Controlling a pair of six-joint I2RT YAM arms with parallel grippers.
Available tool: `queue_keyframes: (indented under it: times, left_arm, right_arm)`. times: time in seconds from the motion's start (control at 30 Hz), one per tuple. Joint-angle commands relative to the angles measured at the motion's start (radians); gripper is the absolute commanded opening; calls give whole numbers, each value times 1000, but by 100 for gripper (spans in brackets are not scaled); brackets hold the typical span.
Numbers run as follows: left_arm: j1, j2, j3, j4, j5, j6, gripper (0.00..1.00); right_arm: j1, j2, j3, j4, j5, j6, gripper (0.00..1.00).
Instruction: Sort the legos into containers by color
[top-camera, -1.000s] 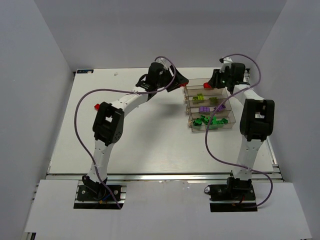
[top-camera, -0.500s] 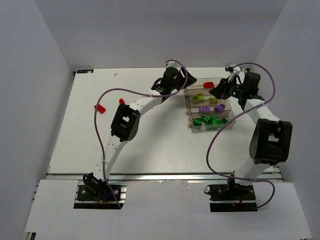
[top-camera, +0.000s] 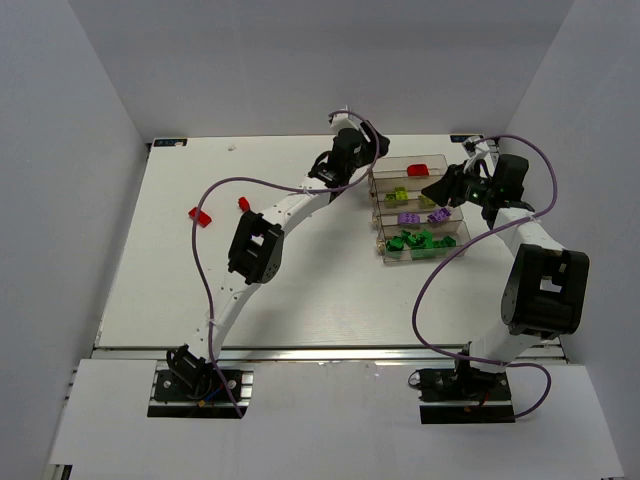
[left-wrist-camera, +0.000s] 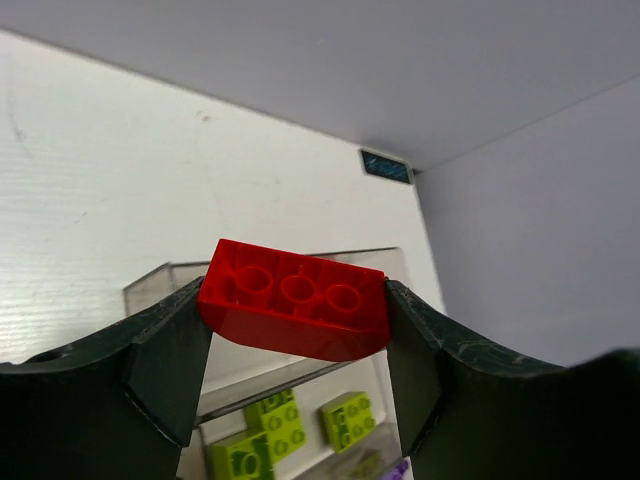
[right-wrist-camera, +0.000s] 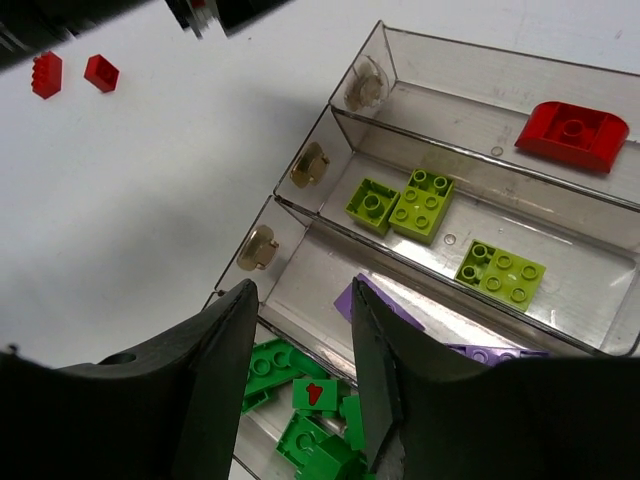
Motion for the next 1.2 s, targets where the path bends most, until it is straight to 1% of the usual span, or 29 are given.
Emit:
queue_keyframes:
  times: [0.0, 0.2, 0.33, 0.43, 0.73, 0.9, 1.0, 1.1, 1.17]
  left_arm:
    - [-11, 31, 26, -49, -47, 11, 8]
    - [-14, 51, 46, -52, -43, 14, 12]
    - [-15, 55, 46, -66, -47, 17, 17]
    - [-17, 55, 42, -73, -43, 16, 23]
    - [-31, 51, 38, -46, -21, 36, 26]
    - [-32, 43, 30, -40, -21, 47, 31]
    - [-35, 45, 32, -59, -26, 47, 38]
    - [-37, 43, 30, -72, -27, 45, 51]
    - [-37, 42, 30, -72, -32, 45, 57]
  right_arm:
    - [-16, -52, -10, 51, -31, 13, 48]
    - [-28, -63, -22, 54, -41, 13, 49]
    - [-33, -63, -26, 54, -45, 36, 49]
    - [-36, -61, -28, 52, -44, 36, 49]
    - [-39, -57, -31, 49, -45, 39, 50]
    - [-38, -57, -36, 52, -45, 42, 50]
    - [-38, -57, -36, 57, -45, 45, 50]
    - [-38, -55, -34, 60, -45, 47, 50]
    - [-38, -55, -34, 60, -47, 47, 50]
